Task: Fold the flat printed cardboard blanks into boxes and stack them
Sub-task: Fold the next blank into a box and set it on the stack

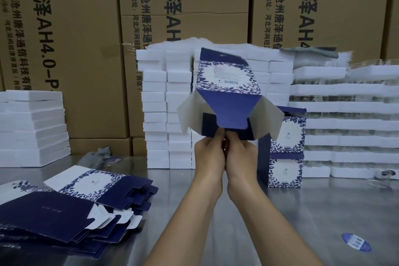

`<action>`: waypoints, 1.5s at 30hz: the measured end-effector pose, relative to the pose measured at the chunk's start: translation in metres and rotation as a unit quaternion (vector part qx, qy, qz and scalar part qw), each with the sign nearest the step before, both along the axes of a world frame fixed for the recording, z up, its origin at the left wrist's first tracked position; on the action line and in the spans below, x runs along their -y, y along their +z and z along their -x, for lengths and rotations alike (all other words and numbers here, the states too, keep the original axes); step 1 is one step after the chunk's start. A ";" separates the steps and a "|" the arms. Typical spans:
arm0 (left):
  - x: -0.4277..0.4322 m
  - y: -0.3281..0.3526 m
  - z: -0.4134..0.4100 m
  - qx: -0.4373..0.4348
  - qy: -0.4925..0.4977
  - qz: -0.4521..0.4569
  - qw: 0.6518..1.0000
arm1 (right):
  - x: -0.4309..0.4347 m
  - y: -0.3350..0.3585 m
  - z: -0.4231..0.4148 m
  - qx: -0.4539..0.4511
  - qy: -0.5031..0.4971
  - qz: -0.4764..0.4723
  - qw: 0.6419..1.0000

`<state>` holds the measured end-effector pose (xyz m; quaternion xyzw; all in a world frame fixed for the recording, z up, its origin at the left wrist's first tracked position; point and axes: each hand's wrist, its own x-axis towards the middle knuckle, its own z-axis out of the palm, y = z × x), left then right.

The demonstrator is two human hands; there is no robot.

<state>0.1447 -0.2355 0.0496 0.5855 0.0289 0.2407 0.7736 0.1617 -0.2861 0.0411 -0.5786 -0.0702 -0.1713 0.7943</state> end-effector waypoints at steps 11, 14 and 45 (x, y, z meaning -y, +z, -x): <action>0.002 -0.004 -0.001 -0.001 0.073 0.026 0.997 | -0.003 0.000 0.008 -0.016 0.003 -0.005 1.000; 0.002 -0.005 0.000 -0.004 0.091 0.068 0.994 | -0.005 0.001 0.010 -0.017 -0.055 -0.010 0.998; -0.019 0.010 0.017 -0.001 0.344 -0.344 0.874 | 0.018 0.026 0.027 0.105 -0.095 0.132 0.981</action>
